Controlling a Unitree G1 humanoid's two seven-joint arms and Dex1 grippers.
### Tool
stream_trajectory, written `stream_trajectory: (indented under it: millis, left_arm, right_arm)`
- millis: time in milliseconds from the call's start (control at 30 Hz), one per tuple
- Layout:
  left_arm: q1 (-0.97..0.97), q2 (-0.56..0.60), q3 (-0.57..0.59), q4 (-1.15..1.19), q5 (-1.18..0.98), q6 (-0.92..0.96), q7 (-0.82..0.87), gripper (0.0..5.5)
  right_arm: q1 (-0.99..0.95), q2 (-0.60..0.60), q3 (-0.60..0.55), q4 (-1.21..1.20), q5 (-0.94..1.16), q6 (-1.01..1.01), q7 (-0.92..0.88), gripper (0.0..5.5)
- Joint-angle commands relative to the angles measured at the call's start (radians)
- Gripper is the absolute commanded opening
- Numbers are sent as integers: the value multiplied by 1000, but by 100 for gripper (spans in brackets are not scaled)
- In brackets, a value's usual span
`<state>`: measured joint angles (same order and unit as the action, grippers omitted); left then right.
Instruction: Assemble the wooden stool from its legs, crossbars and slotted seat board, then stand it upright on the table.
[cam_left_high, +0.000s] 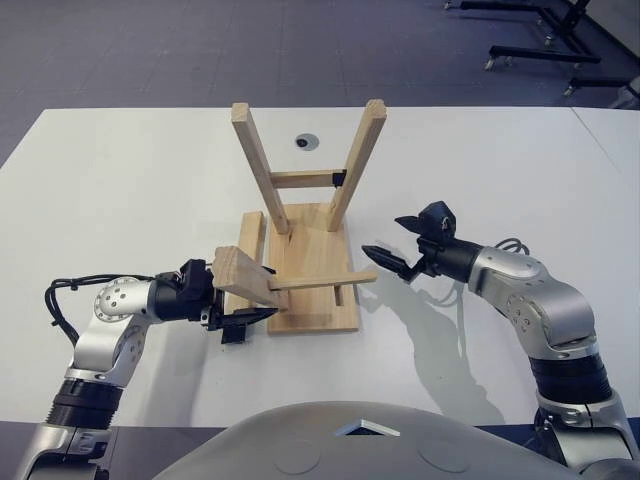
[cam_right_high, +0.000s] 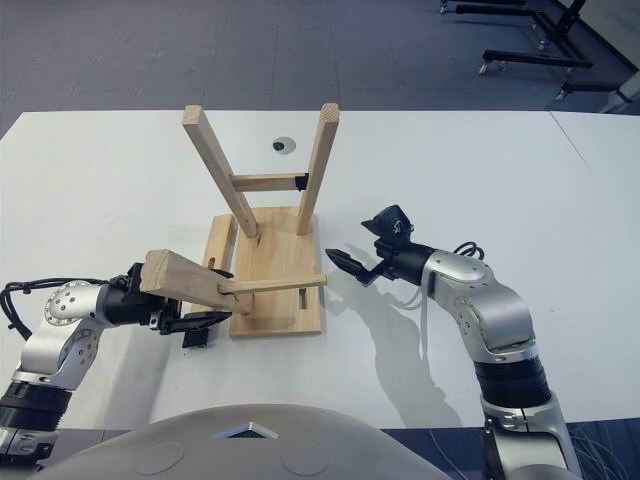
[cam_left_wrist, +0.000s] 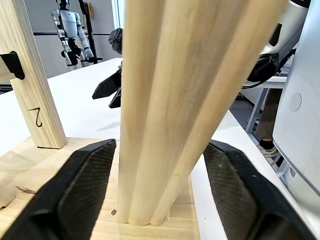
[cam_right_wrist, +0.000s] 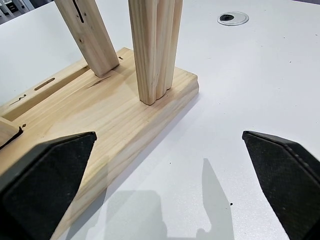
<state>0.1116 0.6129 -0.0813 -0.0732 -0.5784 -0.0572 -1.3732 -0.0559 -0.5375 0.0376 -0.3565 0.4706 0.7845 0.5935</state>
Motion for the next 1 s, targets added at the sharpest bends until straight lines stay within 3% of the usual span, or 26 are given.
stream_trajectory:
  millis: [33,200,433,533,600,800,1000]
  left_arm:
    - [-29,9,7,4,26,-3,-6,377]
    - [-1,29,40,-23,33,-7,12,446]
    - [137,78,150,-136,63,15,113,446]
    - [177,73,183,-177,186,57,290,446]
    - [210,51,217,-245,289,112,457,446]
    - [244,-45,191,-453,193,386,680,446]
    - [227,-37,175,-603,210,698,883,446]
  right_arm:
    - [-13,3,-6,5,-9,-4,-9,540]
    - [-3,6,-20,7,-4,-10,-12,540]
    - [65,10,-69,-13,5,-14,-31,540]
    - [122,22,-88,-49,8,-12,-56,540]
    - [158,28,-97,-72,10,-10,-69,540]
    - [247,76,-100,-126,12,-13,-117,540]
    - [301,98,-119,-148,8,-27,-144,540]
